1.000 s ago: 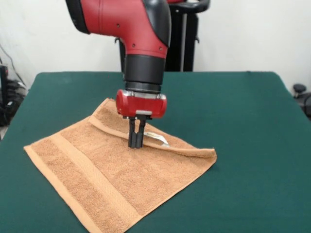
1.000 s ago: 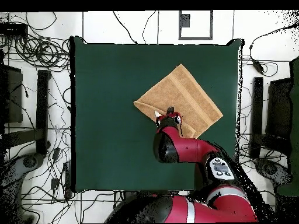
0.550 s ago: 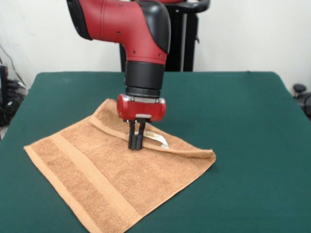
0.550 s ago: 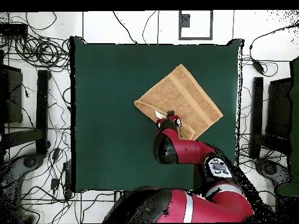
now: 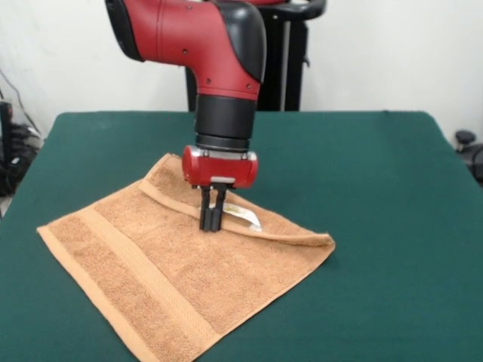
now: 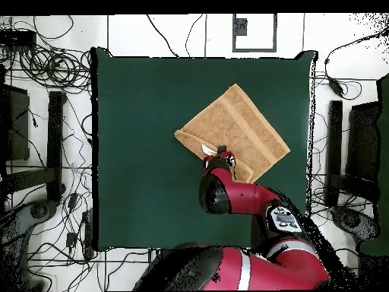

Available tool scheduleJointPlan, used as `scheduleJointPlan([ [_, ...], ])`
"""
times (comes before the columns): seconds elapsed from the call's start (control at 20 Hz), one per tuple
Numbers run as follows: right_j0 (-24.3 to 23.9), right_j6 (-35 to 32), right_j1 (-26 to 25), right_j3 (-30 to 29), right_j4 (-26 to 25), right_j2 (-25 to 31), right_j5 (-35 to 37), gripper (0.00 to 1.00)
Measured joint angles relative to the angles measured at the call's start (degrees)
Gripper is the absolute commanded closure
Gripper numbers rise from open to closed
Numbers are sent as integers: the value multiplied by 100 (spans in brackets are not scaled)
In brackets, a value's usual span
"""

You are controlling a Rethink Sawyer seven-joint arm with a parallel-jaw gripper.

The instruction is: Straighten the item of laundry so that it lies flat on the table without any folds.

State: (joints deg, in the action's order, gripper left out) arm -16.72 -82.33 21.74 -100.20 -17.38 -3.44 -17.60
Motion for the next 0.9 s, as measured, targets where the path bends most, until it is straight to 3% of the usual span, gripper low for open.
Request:
scheduleJointPlan([
  [0.9,-414,0,538,-267,435,335,1980,100],
])
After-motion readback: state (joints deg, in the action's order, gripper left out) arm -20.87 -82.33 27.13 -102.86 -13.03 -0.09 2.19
